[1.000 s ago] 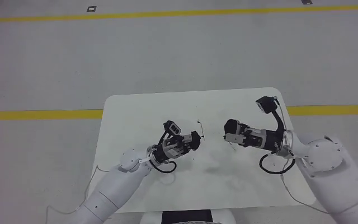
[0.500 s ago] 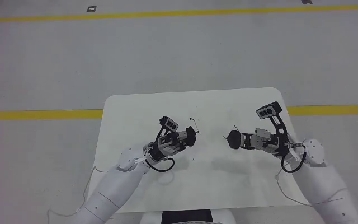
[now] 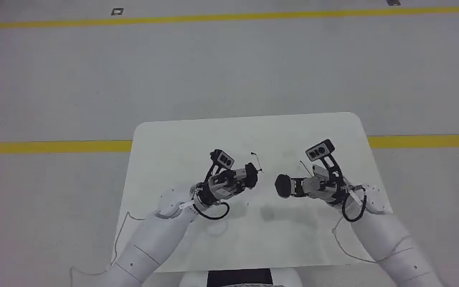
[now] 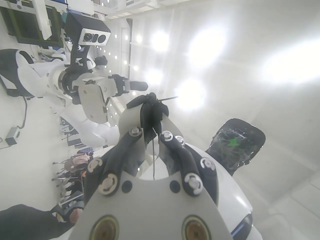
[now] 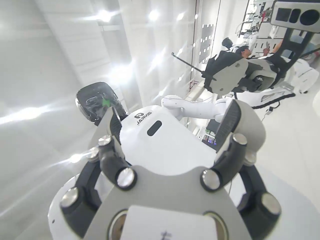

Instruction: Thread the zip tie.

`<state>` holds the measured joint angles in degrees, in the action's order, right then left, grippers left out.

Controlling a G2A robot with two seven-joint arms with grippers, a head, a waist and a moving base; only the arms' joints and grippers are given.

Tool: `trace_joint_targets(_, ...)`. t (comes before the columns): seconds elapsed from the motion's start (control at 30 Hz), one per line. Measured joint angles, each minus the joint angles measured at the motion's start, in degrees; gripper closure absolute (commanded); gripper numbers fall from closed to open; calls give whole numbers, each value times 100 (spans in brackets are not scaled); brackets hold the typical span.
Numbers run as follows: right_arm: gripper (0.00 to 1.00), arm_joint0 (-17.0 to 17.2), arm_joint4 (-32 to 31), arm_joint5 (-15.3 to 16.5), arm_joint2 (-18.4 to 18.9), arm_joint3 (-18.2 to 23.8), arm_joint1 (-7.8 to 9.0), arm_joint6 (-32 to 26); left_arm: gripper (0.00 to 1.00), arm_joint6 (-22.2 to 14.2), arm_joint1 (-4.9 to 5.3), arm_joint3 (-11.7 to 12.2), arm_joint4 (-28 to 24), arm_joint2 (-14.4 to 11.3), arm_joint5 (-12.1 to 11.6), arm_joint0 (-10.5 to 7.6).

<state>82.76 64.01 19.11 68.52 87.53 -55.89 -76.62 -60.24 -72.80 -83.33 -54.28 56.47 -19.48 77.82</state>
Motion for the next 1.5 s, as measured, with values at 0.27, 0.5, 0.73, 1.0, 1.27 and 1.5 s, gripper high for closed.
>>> trace_joint_targets(0.27,0,6,-106,-52,-30,68,-12,126,100,50,-4,-30,12,-25,21,5)
trace_joint_targets(0.5,0,-176,128,-223,-369,-205,-155,105,100,222,-106,50,-132,-308,-1,-116)
trace_joint_targets(0.73,10,-353,568,-254,-567,-574,-305,-126,100,217,-184,191,-161,-334,0,-167)
trace_joint_targets(1.0,54,-447,717,-294,-609,-797,-413,-267,100,217,-183,189,-161,-334,0,-166)
trace_joint_targets(1.27,62,-527,692,-405,-693,-937,-519,-221,100,217,-183,189,-162,-334,0,-166)
trace_joint_targets(1.5,65,-612,608,-467,-781,-1033,-609,-196,100,217,-183,189,-162,-334,0,-166)
